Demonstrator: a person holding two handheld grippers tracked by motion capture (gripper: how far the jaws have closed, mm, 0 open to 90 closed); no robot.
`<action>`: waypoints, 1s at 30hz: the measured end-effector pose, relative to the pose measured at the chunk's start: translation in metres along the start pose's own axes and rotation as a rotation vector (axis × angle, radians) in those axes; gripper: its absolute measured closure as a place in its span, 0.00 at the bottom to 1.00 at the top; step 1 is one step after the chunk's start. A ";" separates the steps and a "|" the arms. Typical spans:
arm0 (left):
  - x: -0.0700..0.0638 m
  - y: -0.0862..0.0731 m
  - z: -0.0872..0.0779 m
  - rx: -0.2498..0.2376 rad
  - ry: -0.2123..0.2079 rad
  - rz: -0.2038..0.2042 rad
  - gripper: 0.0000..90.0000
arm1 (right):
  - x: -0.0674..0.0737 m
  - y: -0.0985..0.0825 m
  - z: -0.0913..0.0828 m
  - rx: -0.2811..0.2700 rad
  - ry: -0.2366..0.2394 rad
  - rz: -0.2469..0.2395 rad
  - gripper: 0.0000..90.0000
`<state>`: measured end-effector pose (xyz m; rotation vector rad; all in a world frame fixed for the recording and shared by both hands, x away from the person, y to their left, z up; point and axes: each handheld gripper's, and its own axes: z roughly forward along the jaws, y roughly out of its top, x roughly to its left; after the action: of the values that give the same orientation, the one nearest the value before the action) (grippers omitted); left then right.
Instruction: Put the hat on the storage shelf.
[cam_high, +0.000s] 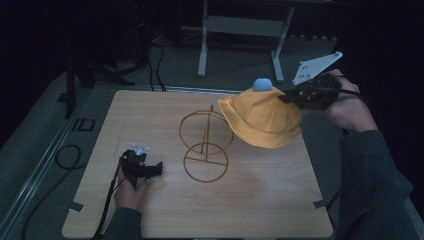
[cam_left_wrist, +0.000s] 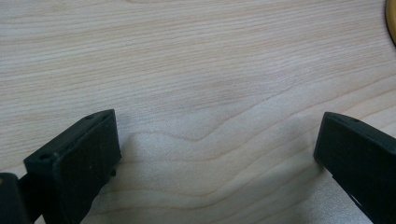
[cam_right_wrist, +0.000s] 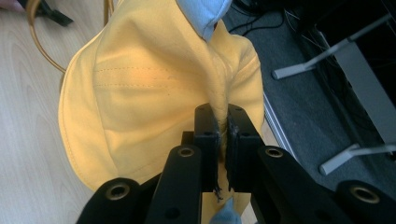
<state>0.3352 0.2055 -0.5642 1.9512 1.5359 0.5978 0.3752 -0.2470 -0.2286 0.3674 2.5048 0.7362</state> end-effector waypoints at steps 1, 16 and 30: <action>0.000 0.000 0.000 0.000 0.000 0.000 0.00 | 0.001 0.002 0.000 -0.005 0.002 -0.003 0.94; 0.000 0.000 0.000 0.000 0.000 0.000 0.00 | 0.009 0.027 0.012 -0.037 0.034 -0.038 0.94; 0.000 0.000 0.000 -0.002 0.000 -0.002 0.00 | 0.020 0.056 0.028 -0.065 0.081 -0.083 0.94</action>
<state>0.3353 0.2053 -0.5643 1.9477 1.5372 0.5985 0.3796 -0.1815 -0.2250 0.2135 2.5473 0.8115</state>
